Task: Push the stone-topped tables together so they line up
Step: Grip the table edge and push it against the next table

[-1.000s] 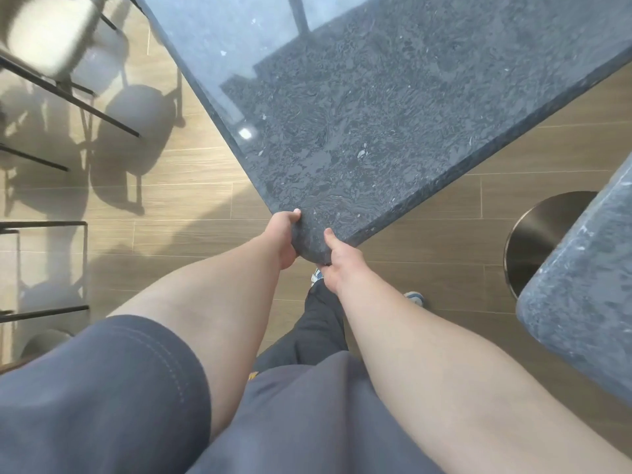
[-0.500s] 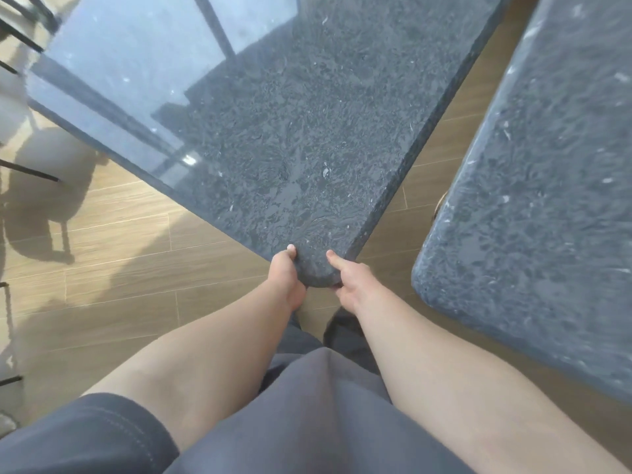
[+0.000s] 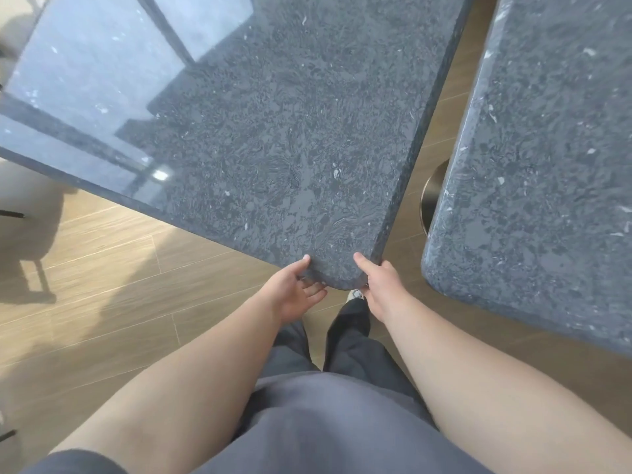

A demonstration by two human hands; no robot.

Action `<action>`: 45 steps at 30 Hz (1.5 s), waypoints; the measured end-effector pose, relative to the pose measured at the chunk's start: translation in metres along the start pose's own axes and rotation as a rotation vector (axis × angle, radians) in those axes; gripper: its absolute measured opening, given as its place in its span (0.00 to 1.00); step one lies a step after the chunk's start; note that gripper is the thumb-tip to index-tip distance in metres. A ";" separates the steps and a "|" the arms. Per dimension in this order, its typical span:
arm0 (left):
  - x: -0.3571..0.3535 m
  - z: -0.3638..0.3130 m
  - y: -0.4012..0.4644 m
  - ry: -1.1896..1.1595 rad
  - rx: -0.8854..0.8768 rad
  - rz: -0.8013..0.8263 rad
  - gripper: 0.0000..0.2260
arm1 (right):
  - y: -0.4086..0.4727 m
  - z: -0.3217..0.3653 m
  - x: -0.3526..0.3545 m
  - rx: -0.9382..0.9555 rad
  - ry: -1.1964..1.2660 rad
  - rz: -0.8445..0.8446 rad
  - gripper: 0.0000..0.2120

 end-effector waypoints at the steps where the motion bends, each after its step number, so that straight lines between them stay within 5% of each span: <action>1: 0.009 -0.006 0.003 0.024 -0.030 -0.014 0.14 | -0.001 -0.004 -0.006 -0.032 0.033 -0.062 0.33; 5: 0.031 -0.036 0.005 0.070 -0.126 -0.042 0.11 | -0.010 -0.029 -0.037 -0.191 0.383 -0.222 0.35; 9: 0.032 -0.058 0.002 -0.113 -0.184 -0.063 0.08 | -0.032 -0.036 -0.080 -0.253 0.671 -0.097 0.22; 15: 0.022 -0.055 0.010 -0.254 -0.151 -0.092 0.23 | -0.027 -0.028 -0.099 -0.191 0.958 -0.044 0.11; 23: 0.005 -0.051 0.007 -0.262 -0.144 -0.177 0.18 | -0.026 -0.025 -0.083 -0.300 0.916 0.057 0.11; 29: -0.010 -0.048 0.003 -0.200 -0.194 -0.274 0.19 | -0.020 -0.025 -0.070 -0.351 0.871 0.099 0.22; 35: -0.027 -0.032 0.009 -0.217 -0.208 -0.319 0.18 | -0.017 -0.012 -0.042 -0.371 0.863 0.100 0.11; 45: -0.053 -0.021 0.016 -0.221 -0.182 -0.249 0.13 | -0.014 0.009 -0.024 -0.338 0.789 0.020 0.09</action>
Point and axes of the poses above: each hand's wrist, its own y-axis towards the middle knuckle, its own x-axis out of the back of the hand, z = x × y, the point moved 1 cm from there along y, towards the middle knuckle, and after that the axes turned 4 degrees about -y, right-handed, at the moved point
